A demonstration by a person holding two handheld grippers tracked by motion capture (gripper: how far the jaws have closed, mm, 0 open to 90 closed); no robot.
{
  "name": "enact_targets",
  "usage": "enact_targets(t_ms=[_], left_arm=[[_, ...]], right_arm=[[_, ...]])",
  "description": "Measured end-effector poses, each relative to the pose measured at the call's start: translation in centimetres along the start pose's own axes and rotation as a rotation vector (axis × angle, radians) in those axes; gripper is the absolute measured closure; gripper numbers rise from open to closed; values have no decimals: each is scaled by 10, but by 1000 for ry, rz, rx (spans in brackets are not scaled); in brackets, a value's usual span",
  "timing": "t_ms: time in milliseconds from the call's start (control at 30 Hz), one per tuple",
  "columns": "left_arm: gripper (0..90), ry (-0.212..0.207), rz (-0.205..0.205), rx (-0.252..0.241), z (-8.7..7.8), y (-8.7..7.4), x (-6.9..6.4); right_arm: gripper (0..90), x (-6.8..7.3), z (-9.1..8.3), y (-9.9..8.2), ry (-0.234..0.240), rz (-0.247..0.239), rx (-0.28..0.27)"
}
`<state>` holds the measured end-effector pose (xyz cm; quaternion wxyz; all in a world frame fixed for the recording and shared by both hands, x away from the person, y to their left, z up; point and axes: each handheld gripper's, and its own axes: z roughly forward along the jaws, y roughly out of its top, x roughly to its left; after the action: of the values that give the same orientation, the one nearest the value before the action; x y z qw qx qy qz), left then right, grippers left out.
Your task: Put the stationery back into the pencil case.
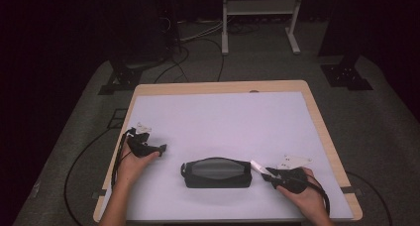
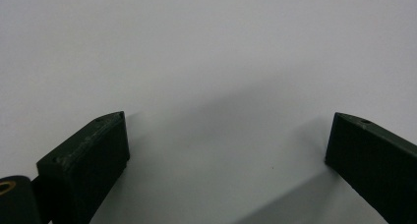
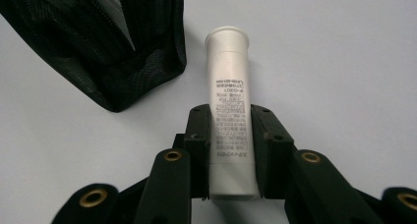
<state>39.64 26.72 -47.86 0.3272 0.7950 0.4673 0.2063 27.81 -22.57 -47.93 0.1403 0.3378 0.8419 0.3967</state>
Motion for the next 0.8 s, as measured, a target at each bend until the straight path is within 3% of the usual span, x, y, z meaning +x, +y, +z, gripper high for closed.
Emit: enact_targets(t_ms=[200,800], left_arm=[[18,0,0,0,0,0,0],[18,0,0,0,0,0,0]], right_arm=[[703,-3,-7,2,9,25,-29],[703,-6,-26,17,55,22,-114]])
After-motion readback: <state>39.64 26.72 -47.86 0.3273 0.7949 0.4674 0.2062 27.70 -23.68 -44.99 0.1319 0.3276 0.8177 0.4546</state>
